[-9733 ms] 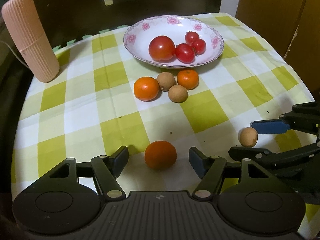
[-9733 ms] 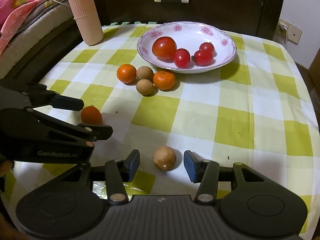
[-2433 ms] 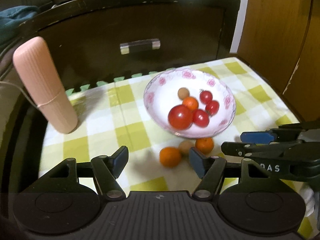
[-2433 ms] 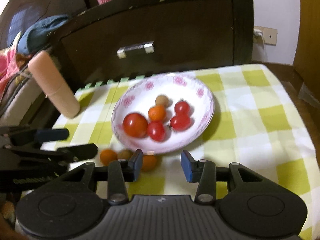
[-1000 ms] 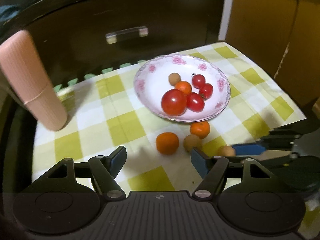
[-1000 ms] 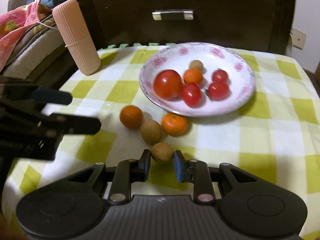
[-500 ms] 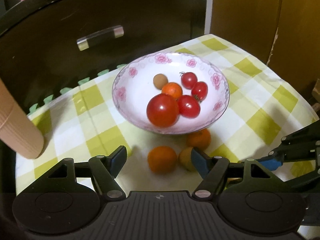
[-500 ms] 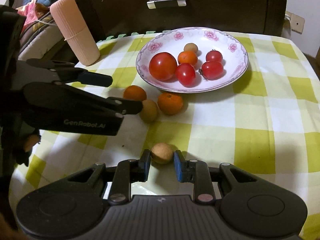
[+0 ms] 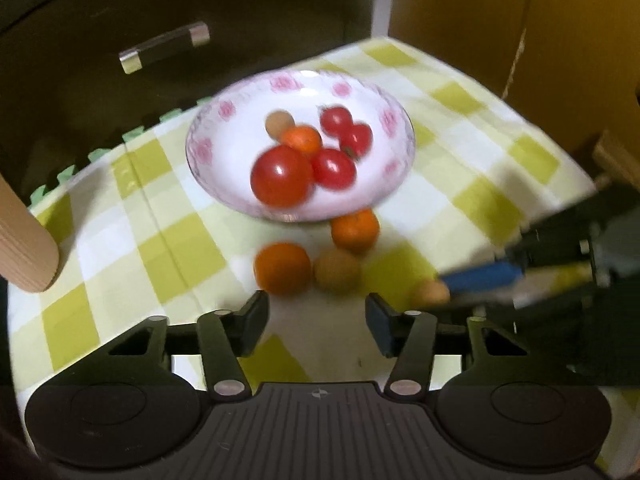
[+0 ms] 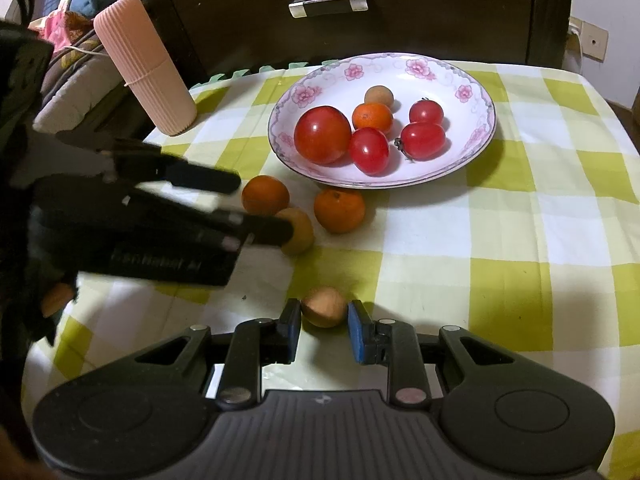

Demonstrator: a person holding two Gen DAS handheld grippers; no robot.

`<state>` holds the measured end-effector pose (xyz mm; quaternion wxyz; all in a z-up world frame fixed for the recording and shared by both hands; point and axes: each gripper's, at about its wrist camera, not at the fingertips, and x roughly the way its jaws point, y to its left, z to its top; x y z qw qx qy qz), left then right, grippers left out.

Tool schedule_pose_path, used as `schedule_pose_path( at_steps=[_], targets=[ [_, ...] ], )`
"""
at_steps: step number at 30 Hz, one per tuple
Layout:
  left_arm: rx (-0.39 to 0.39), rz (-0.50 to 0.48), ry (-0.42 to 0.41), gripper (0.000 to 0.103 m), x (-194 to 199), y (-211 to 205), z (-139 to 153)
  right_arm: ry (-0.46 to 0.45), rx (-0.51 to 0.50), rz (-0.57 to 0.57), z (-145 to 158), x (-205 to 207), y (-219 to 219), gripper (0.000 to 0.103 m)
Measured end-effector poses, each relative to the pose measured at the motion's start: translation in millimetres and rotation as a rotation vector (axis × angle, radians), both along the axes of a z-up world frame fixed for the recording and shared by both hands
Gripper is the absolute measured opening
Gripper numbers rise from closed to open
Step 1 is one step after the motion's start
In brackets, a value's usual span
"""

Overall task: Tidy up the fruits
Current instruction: 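Grasp another tangerine with the left tool while the right tool grasps a longan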

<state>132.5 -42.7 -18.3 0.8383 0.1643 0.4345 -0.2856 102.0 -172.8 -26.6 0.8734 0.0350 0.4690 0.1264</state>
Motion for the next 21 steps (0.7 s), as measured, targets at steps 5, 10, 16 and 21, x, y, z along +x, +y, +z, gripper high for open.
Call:
schedule_pose_path(
  at_steps=[5,10,16,21],
  targets=[
    [-0.029,0.044,0.016,0.064,-0.5,8.9,4.8,0.004,-0.005,0.001,0.4,0.0,0.1,0.025],
    [-0.046,0.059,-0.03,0.065,-1.1,7.6,11.9,0.009,-0.008,-0.003,1.0,-2.9,-1.7,0.025],
    [0.064,-0.073,-0.095,0.066,14.4,4.6,9.1,0.01,-0.005,-0.005,1.2,-5.4,-3.2,0.025],
    [0.09,-0.153,-0.076,0.068,32.5,10.8,7.4,0.011,0.015,-0.007,0.4,-4.8,-6.2,0.025]
  ],
)
